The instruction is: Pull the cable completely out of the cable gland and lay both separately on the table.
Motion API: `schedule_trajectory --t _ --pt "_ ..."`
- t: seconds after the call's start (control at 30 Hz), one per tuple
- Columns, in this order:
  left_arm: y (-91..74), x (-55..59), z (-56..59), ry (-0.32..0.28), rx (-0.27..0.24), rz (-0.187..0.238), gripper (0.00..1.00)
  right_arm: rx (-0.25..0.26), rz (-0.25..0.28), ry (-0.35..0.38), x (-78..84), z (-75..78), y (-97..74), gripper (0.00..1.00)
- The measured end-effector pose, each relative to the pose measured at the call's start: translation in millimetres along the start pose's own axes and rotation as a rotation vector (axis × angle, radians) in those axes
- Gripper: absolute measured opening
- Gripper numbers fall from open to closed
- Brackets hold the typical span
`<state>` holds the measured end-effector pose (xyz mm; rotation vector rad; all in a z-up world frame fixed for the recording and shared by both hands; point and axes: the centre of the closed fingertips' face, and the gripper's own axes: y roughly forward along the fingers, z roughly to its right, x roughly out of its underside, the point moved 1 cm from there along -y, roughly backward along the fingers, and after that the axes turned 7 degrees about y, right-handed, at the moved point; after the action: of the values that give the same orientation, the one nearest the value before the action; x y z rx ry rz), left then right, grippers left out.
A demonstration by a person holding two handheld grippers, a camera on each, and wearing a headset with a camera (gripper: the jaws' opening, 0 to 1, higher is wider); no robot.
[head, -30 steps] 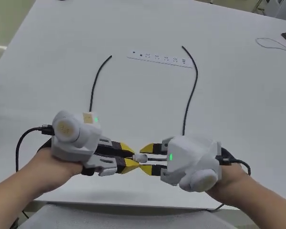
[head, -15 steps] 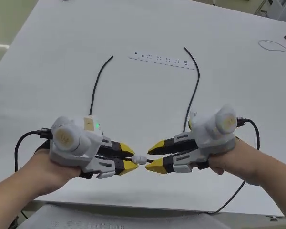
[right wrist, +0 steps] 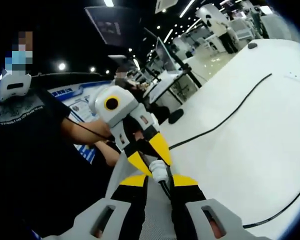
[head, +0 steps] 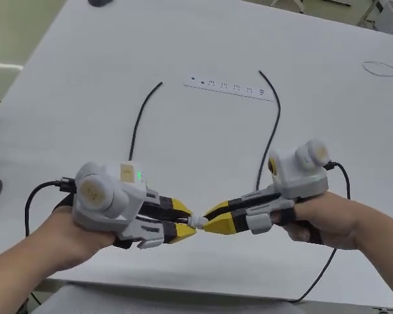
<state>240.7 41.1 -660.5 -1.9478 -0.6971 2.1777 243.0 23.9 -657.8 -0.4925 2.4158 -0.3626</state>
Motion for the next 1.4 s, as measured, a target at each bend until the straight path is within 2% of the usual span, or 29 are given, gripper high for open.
schedule_trajectory --t 0.4,0.47,0.53,0.57,0.63,0.7,0.83,0.93,1.03,1.2,1.23,1.4 --pt "4.4 1.0 2.0 -0.013 0.020 -0.014 0.15 -0.008 -0.024 -0.031 4.5 1.2 2.9 0.09" --pt "4.9 1.9 1.7 -0.018 0.018 -0.017 0.15 0.015 -0.028 -0.103 4.3 3.2 2.6 0.09" --pt "4.7 2.2 1.1 -0.037 0.021 -0.017 0.15 0.032 -0.032 -0.127 5.0 2.7 2.6 0.08" --pt "4.7 2.4 1.0 -0.040 0.020 -0.018 0.15 0.052 -0.037 -0.193 4.2 2.6 3.1 0.08" --pt "4.7 2.9 1.1 -0.055 0.024 -0.018 0.15 0.074 -0.047 -0.254 5.0 1.4 3.3 0.08" --pt "4.7 4.6 0.7 -0.066 0.025 -0.020 0.15 0.126 -0.049 -0.348 4.5 0.5 4.1 0.08" --pt "5.0 6.8 1.7 -0.117 0.040 -0.003 0.15 0.201 -0.053 -0.450 7.1 -0.8 5.0 0.07" --pt "5.9 7.3 4.3 -0.130 0.044 0.001 0.15 0.266 -0.072 -0.508 10.5 -2.8 6.0 0.07" --pt "7.2 7.8 5.7 -0.153 0.052 0.008 0.15 0.317 -0.107 -0.592 11.8 -4.5 5.9 0.07" --pt "8.8 6.8 6.0 -0.167 0.065 0.012 0.14 0.409 -0.206 -0.793 15.2 -4.2 6.1 0.07" --pt "10.0 6.8 3.1 -0.176 0.057 0.010 0.14 0.506 -0.228 -0.880 12.7 -1.4 6.0 0.07" --pt "10.8 6.8 0.9 -0.200 0.058 0.007 0.14 0.619 -0.252 -1.013 12.5 -0.6 6.9 0.07"
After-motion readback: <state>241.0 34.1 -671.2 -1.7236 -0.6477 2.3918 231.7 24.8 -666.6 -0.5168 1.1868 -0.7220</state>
